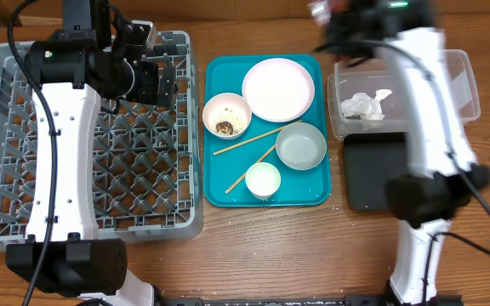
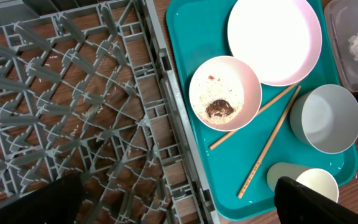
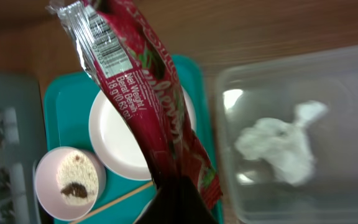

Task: Sort waste into correct bins and load items into the dishwasher
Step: 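Release the red wrapper into the clear plastic bin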

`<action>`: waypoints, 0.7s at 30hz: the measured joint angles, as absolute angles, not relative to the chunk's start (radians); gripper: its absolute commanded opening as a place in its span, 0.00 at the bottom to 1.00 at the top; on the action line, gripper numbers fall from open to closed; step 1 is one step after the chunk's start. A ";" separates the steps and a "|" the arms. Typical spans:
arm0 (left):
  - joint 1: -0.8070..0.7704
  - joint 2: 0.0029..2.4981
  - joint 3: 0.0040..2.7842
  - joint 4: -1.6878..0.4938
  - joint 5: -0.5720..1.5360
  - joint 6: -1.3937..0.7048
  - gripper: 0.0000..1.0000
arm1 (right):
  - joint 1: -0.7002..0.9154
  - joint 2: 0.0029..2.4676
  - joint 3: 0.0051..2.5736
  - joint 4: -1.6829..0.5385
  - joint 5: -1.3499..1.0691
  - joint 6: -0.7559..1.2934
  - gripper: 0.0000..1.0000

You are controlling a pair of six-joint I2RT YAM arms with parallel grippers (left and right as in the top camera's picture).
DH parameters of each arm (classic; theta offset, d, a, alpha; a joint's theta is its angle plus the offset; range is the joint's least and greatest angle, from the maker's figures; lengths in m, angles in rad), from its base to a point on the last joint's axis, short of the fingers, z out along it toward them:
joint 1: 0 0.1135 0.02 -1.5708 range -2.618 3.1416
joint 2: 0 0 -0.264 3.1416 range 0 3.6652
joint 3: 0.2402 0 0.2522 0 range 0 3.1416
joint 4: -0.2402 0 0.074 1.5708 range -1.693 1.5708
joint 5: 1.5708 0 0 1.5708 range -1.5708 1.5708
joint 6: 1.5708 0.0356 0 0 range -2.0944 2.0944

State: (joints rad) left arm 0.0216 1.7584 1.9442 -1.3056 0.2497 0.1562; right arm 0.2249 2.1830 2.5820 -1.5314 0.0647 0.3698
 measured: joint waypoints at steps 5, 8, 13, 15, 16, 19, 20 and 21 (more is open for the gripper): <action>0.022 1.758 1.944 -1.306 0.250 0.156 1.00 | 0.074 2.149 2.530 -1.602 0.088 0.488 0.04; 0.022 1.758 1.944 -1.306 0.249 0.156 1.00 | 0.035 2.191 2.429 -1.597 0.091 0.529 0.04; 0.022 1.758 1.944 -1.306 0.250 0.156 1.00 | 0.019 2.262 2.268 -1.562 0.085 0.557 0.17; 0.022 1.758 1.944 -1.306 0.250 0.156 1.00 | 0.019 2.270 2.244 -1.563 0.083 0.557 0.53; 0.022 1.758 1.944 -1.306 0.250 0.156 1.00 | 0.019 2.270 2.242 -1.563 0.080 0.550 0.61; 0.022 1.758 1.944 -1.306 0.250 0.156 1.00 | 0.019 2.269 2.261 -1.575 0.066 0.517 0.70; 0.022 1.758 1.944 -1.306 0.250 0.156 1.00 | 0.019 2.269 2.278 -1.589 0.054 0.503 0.72; 0.022 1.758 1.944 -1.306 0.250 0.156 1.00 | 0.019 2.269 2.290 -1.598 0.050 0.491 0.72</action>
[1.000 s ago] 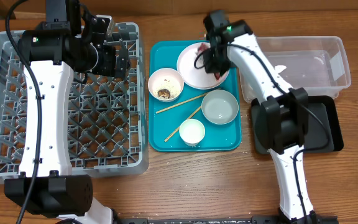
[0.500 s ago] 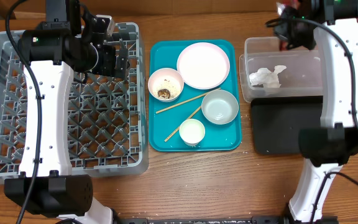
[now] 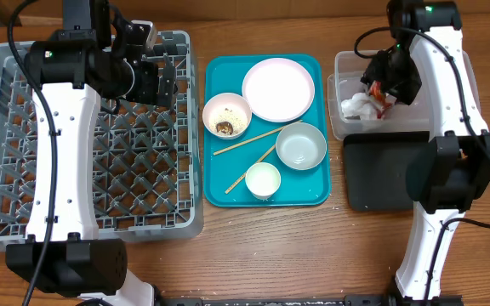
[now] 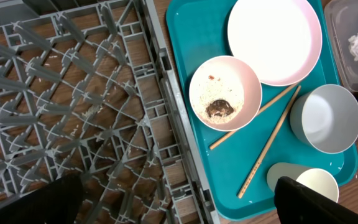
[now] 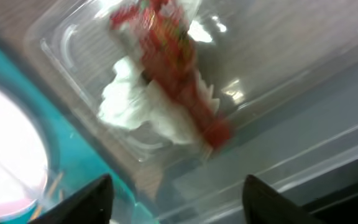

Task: Sort waste into correct bins and load items into the dishwasher
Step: 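Release the red wrapper into the clear plastic bin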

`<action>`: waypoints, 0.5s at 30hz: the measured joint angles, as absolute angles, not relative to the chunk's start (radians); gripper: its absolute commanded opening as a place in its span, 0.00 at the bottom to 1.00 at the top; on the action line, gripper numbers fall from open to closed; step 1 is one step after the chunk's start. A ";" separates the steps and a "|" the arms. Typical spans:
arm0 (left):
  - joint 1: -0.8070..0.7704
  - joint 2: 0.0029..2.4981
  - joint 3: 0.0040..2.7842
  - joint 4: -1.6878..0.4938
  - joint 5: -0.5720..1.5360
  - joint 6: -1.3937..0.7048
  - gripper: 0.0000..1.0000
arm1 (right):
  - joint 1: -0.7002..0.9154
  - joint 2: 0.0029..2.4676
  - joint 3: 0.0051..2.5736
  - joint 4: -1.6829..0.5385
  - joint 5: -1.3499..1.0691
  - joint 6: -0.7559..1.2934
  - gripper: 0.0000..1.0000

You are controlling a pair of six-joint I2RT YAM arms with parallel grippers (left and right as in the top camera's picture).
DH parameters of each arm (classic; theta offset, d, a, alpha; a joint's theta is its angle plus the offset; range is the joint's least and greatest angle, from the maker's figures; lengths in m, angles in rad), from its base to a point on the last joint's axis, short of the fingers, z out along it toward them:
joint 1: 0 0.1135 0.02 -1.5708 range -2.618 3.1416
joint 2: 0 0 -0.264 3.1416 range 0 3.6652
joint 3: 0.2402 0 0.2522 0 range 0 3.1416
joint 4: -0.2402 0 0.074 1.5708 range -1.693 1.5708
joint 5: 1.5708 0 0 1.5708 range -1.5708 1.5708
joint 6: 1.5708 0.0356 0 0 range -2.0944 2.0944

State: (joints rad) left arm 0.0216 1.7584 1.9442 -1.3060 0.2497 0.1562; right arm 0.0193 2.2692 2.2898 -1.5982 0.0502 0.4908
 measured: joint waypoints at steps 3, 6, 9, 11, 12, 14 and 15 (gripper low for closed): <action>0.022 1.758 1.944 -1.306 0.250 0.156 1.00 | 0.019 2.268 2.384 -1.648 0.026 0.451 0.72; 0.022 1.758 1.944 -1.306 0.250 0.156 1.00 | 0.021 2.249 2.469 -1.686 -0.015 0.412 0.72; 0.022 1.758 1.944 -1.306 0.249 0.156 1.00 | 0.033 2.187 2.503 -1.693 -0.086 0.374 0.72; 0.022 1.758 1.944 -1.306 0.250 0.156 1.00 | 0.064 2.135 2.510 -1.694 -0.123 0.360 0.72; 0.022 1.758 1.944 -1.306 0.250 0.156 1.00 | 0.084 2.115 2.514 -1.695 -0.136 0.356 0.72; 0.022 1.758 1.944 -1.306 0.250 0.156 1.00 | 0.144 2.080 2.522 -1.695 -0.159 0.347 0.73; 0.022 1.758 1.944 -1.306 0.250 0.156 1.00 | 0.183 2.067 2.523 -1.695 -0.169 0.347 0.73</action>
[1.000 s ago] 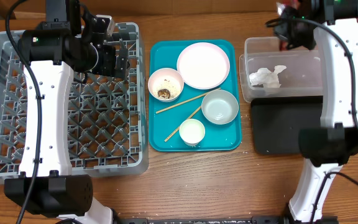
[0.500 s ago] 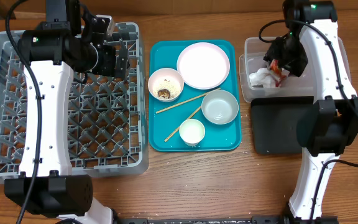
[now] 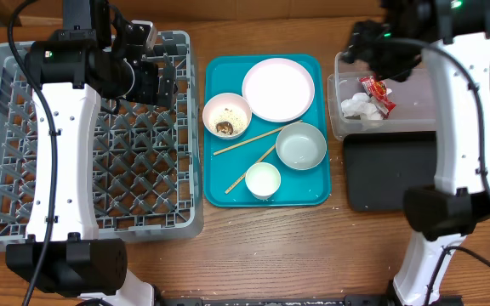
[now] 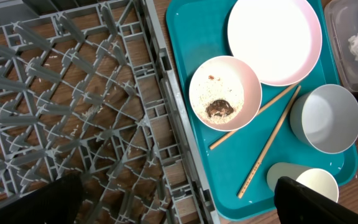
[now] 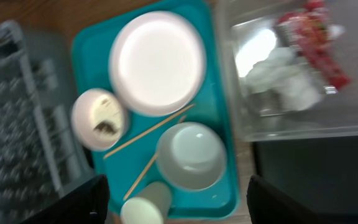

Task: Sort waste into correct bins and load items into the dishwasher
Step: 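Release the red wrapper into the clear plastic bin, then grasp the white bowl of rice with the right gripper and lift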

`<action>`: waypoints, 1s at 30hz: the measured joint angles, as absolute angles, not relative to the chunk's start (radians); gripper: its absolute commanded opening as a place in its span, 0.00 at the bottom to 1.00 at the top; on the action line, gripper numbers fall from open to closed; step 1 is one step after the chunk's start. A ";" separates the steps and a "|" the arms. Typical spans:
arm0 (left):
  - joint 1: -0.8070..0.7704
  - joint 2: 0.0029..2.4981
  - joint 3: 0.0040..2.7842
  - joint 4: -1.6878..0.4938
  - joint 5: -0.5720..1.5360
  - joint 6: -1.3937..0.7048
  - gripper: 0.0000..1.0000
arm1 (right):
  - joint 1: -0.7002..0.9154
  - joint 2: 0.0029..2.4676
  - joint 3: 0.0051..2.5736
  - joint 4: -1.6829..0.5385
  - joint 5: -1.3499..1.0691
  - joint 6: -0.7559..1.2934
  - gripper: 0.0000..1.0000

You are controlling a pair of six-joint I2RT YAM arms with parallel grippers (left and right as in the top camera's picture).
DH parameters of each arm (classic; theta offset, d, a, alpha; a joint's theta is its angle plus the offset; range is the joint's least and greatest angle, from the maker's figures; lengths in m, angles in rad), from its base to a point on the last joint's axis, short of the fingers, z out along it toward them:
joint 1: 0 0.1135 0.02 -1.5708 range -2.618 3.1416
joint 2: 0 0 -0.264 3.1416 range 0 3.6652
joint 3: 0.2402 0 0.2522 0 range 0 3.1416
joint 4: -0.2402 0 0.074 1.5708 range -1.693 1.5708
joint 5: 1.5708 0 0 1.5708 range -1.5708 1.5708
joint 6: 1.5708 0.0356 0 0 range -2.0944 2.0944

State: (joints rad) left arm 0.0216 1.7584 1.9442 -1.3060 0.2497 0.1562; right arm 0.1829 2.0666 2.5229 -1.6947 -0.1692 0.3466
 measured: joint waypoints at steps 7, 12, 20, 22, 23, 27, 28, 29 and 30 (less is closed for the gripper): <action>0.022 1.758 1.944 -1.306 0.250 0.156 1.00 | 0.391 2.056 2.420 -1.695 -0.204 0.354 0.68; 0.022 1.758 1.944 -1.306 0.249 0.156 1.00 | 0.459 2.056 2.254 -1.696 -0.163 0.419 0.67; 0.022 1.758 1.944 -1.306 0.250 0.156 1.00 | 0.474 2.057 2.016 -1.560 -0.088 0.501 0.61; 0.022 1.758 1.944 -1.306 0.249 0.156 1.00 | 0.485 2.058 1.979 -1.540 -0.080 0.506 0.61; 0.022 1.758 1.944 -1.306 0.249 0.156 1.00 | 0.493 2.058 1.968 -1.531 -0.077 0.509 0.61; 0.022 1.758 1.944 -1.306 0.249 0.156 1.00 | 0.528 2.058 1.961 -1.427 -0.074 0.516 0.61; 0.022 1.758 1.944 -1.306 0.249 0.156 1.00 | 0.535 2.058 1.961 -1.386 -0.075 0.518 0.61; 0.022 1.758 1.944 -1.306 0.249 0.156 1.00 | 0.541 2.058 1.959 -1.342 -0.078 0.522 0.60; 0.022 1.758 1.944 -1.306 0.250 0.156 1.00 | 0.548 2.058 1.959 -1.292 -0.081 0.529 0.60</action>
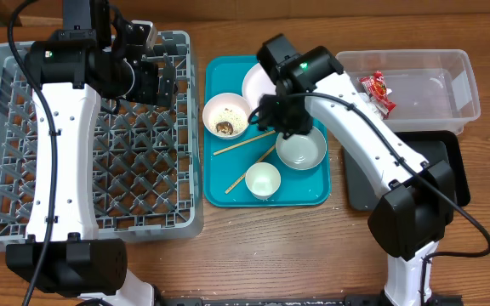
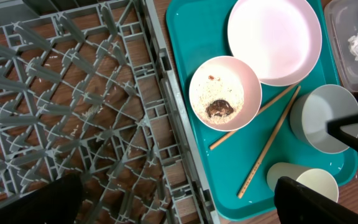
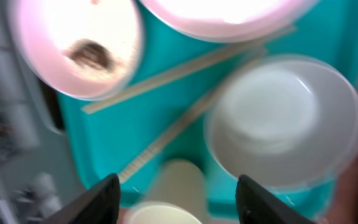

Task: Sort waste into correct bins and load items into the dishwasher
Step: 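Grasp the white bowl of rice with the right gripper and lift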

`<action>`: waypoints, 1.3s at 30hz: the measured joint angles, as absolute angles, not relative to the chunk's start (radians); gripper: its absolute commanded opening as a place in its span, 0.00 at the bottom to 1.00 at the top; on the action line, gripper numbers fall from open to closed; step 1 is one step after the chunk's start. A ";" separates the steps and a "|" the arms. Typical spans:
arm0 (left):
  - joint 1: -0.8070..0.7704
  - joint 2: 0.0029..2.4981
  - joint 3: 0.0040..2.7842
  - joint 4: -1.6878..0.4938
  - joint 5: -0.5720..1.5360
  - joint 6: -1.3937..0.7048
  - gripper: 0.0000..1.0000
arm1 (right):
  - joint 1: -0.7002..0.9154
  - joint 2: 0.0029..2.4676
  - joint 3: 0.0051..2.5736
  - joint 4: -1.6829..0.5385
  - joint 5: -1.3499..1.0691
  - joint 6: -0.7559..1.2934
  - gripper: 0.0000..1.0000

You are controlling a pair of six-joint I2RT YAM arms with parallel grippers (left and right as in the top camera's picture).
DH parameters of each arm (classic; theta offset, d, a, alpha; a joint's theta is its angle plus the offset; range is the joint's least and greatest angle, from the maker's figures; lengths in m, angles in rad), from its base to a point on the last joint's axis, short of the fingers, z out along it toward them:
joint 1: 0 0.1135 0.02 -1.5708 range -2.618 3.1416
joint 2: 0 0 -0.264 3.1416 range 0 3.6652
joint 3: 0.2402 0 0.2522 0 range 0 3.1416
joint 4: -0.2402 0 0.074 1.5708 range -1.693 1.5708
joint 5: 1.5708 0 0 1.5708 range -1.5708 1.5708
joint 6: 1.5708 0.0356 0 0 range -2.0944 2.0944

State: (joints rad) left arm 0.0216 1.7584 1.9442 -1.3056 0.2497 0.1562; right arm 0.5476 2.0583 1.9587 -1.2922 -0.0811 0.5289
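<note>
A teal tray (image 1: 228,183) carries a pink plate (image 1: 253,85), a pink bowl (image 1: 226,115) with food scraps, a grey bowl (image 1: 303,149), a cream cup (image 1: 263,179) and two chopsticks (image 1: 236,144). My right gripper (image 1: 283,115) hangs open and empty low over the tray, between the two bowls. In the right wrist view, the right gripper (image 3: 179,205) straddles the cup (image 3: 173,190). A red wrapper (image 1: 378,90) lies in the clear bin (image 1: 432,85). My left gripper (image 1: 156,81) stays open over the grey dish rack (image 1: 92,170).
A black bin (image 1: 436,161) sits in front of the clear bin at the right. White tissue lies in the clear bin's left end. The rack fills the table's left side, right beside the tray.
My right gripper was high up near the clear bin's left end; now it is low over the tray by the grey bowl and cup, still open. The left arm has not moved.
My right gripper first held the red wrapper up behind the tray. Then it was over the clear bin, open, with the wrapper on the tissue inside. Afterwards it looked down on tray and bin from above, and now it is down over the tray.
</note>
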 measured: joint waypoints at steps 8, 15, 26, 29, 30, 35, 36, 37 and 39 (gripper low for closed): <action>0.022 1.758 1.944 -1.306 0.250 0.156 1.00 | 0.571 2.140 1.956 -1.066 -0.090 0.654 0.54; 0.022 1.758 1.944 -1.306 0.249 0.156 1.00 | 0.584 2.189 1.942 -0.912 -0.096 0.677 0.55; 0.022 1.758 1.944 -1.306 0.249 0.156 1.00 | 0.622 2.228 1.943 -0.922 -0.097 0.656 0.54; 0.022 1.758 1.944 -1.306 0.249 0.156 1.00 | 0.625 2.258 1.943 -0.920 -0.097 0.646 0.54; 0.022 1.758 1.944 -1.306 0.249 0.156 1.00 | 0.628 2.268 1.943 -0.920 -0.096 0.644 0.54; 0.022 1.758 1.944 -1.306 0.249 0.156 1.00 | 0.649 2.294 1.943 -0.921 -0.097 0.632 0.54; 0.022 1.758 1.944 -1.306 0.250 0.156 1.00 | 0.652 2.296 1.943 -0.922 -0.096 0.631 0.54; 0.022 1.758 1.944 -1.306 0.249 0.156 1.00 | 0.655 2.298 1.943 -0.924 -0.096 0.631 0.54; 0.022 1.758 1.944 -1.306 0.249 0.156 1.00 | 0.657 2.298 1.943 -0.939 -0.096 0.628 0.54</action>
State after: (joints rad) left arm 0.0216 1.7584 1.9442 -1.3056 0.2493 0.1562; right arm 0.6567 2.2982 1.9427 -0.9386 -0.0959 0.6277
